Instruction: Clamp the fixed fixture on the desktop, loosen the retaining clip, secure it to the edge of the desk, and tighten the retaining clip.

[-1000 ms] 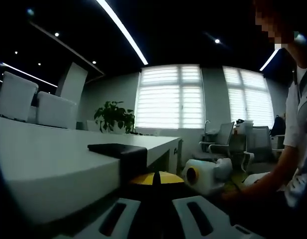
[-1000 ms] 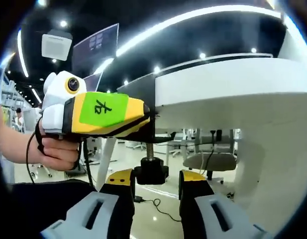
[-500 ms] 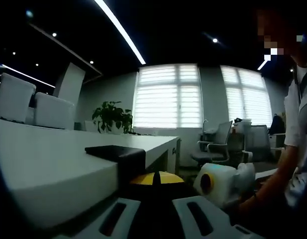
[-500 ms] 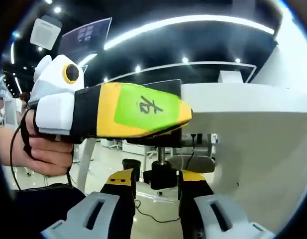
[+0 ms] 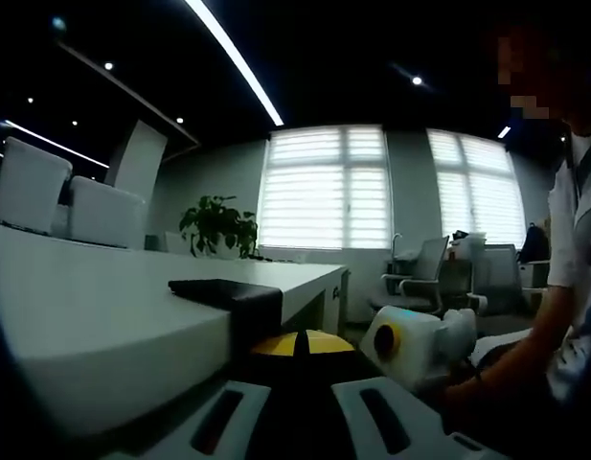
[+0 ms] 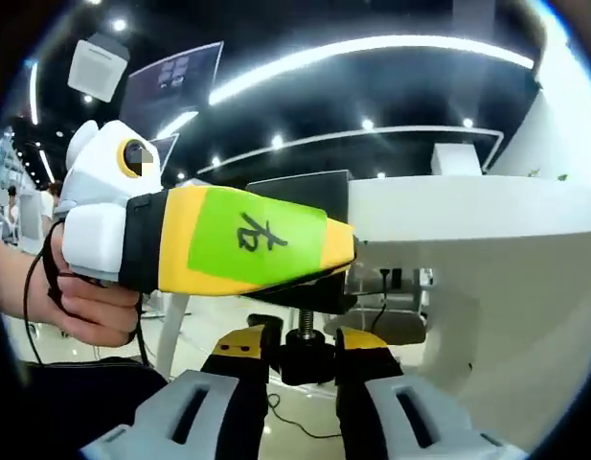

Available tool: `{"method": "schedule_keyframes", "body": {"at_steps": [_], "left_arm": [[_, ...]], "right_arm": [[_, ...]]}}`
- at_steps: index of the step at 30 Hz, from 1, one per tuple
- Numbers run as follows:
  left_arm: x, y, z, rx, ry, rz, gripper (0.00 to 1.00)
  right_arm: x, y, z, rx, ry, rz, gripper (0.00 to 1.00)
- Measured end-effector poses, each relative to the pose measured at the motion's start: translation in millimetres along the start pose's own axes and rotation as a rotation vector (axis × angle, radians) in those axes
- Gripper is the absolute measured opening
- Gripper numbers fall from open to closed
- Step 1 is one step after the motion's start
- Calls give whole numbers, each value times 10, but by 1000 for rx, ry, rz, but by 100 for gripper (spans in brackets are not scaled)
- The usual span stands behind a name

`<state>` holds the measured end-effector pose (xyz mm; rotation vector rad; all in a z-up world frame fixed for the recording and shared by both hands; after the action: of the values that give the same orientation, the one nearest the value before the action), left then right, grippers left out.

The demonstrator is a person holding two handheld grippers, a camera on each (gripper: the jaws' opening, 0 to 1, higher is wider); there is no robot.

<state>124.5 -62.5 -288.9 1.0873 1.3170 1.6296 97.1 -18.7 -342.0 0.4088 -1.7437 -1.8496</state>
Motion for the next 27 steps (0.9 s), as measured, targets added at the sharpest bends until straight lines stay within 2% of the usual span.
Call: {"method": "schedule_keyframes", "body": {"at_steps": [4,6,10,12,15,17,21,25,27], "left_arm": [[0,-1,-4,-3,0,1,1],[0,-1,-7,-3,-1,1,1],[8,-11,24,0,-1,-3,1],[11,-17,42,-1,-2,-2,1],[12,-19,57,-1,-2,-1,1],[10,-20,62,0,-2,-2,1],[4,-21,71,0,-1,-2,1],[1,-21,74,2,1,-4,1],[-7,-19,74,1,3,-3,1]], "right_arm": [[6,4,41,-22,132,-4,24],[11,3,54,8,190,-3,24],[10,5,65,12,213,-9,24],[-22,1,45,14,178,-19,25],[-98,-71,14,-1,65,-54,26],[-137,-88,-63,-2,22,-46,30],[-156,-43,-143,2,-113,-33,34],[-78,-6,-166,1,-177,-35,35],[-26,-12,-137,-8,-187,-38,35]]}}
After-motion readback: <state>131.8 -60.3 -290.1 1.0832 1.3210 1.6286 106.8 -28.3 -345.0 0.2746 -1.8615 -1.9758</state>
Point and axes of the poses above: the point that each gripper's makers call its tool centre point, and the gripper's own axes: x roughly forward along the fingers, z roughly to its right, y roughly out of its top, the point moved 6 cm from there along -x, roughly backward along the fingers, and after that the axes turned 2 degrees about -x, right-handed, at the moved point
